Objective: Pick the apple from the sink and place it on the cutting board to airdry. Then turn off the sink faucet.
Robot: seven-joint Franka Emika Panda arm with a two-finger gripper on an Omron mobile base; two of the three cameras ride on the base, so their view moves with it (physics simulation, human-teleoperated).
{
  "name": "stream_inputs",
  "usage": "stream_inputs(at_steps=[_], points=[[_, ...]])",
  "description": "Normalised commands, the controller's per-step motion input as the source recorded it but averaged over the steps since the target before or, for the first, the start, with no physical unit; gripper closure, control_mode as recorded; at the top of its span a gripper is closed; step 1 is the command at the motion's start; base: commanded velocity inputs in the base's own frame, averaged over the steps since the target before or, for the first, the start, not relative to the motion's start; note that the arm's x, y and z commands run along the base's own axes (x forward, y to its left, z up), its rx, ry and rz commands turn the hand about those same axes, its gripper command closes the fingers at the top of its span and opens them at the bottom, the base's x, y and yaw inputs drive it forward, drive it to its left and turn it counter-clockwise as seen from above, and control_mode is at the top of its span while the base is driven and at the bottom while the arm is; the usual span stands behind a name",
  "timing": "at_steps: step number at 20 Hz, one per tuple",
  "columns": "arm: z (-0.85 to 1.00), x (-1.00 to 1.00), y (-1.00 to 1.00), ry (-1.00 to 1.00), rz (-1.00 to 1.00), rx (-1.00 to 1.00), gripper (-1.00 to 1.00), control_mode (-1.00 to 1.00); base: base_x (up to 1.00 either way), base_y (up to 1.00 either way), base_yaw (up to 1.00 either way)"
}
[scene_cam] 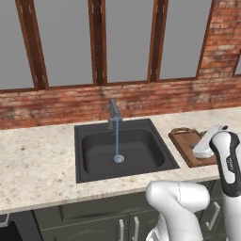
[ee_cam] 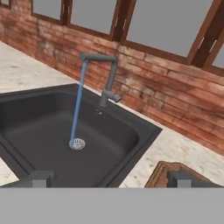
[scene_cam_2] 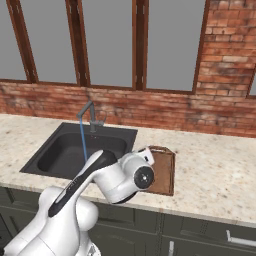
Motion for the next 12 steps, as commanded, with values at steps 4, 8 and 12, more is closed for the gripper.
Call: stream_inputs(at_steps=[4,8,12], points=[[0.00,0.13,0.30,-0.07,-0.01,0.02,-1.00,-1.00,0.00,0.00,0.00],[-0.01,0.24,0.30,-0.05,-0.07,0.10,-1.00,-1.00,0.00,0.00,0.00],[-0.01,0.19,0.25,-0.03,-0.04,0.08,-1.00,-1.00,0.00,0.00,0.00]])
